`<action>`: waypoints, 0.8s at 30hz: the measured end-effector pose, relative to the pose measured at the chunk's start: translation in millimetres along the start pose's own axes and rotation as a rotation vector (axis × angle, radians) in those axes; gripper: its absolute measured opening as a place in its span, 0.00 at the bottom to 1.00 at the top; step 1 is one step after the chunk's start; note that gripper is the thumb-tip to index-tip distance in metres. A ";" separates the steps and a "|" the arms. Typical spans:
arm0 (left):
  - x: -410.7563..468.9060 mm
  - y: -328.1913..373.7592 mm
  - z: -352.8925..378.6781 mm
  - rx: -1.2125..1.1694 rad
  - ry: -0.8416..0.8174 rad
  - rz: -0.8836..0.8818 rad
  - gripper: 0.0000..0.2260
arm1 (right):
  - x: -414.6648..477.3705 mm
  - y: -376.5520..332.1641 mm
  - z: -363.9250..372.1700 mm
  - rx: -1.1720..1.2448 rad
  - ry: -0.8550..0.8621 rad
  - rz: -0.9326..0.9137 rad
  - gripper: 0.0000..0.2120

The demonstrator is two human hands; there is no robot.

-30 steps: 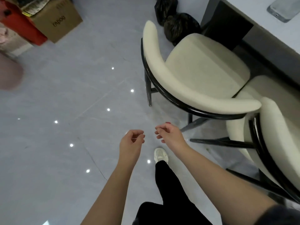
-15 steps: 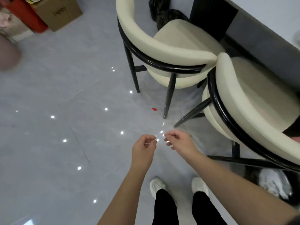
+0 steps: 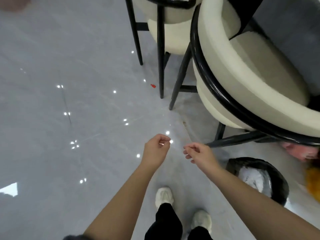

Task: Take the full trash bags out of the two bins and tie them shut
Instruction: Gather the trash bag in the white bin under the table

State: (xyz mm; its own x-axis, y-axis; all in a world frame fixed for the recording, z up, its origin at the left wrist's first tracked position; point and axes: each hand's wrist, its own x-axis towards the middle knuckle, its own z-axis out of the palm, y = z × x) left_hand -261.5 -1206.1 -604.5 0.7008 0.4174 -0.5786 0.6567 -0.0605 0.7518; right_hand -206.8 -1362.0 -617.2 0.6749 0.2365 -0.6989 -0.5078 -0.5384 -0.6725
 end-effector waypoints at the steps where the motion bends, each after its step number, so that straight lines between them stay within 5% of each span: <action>1: 0.5 -9.7 14.7 -0.002 -0.005 0.004 0.07 | 2.9 19.6 -7.8 -0.015 0.017 0.011 0.05; 12: 46.2 -170.7 175.8 0.256 -0.135 0.142 0.05 | 116.2 222.0 -37.5 -0.211 -0.099 -0.187 0.05; 17: 62.7 -205.7 217.2 0.384 -0.315 0.040 0.06 | 147.1 266.1 -80.9 -0.304 -0.132 -0.335 0.05; 24: 44.5 -204.1 269.1 0.492 -0.323 0.021 0.07 | 130.7 295.0 -137.3 -0.302 -0.081 -0.473 0.05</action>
State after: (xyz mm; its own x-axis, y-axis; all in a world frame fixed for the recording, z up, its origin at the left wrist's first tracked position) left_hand -289.3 -1419.2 -868.8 0.7136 0.1187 -0.6904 0.6400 -0.5111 0.5737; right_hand -194.8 -1600.9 -873.5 0.7428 0.5629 -0.3625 0.0238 -0.5633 -0.8259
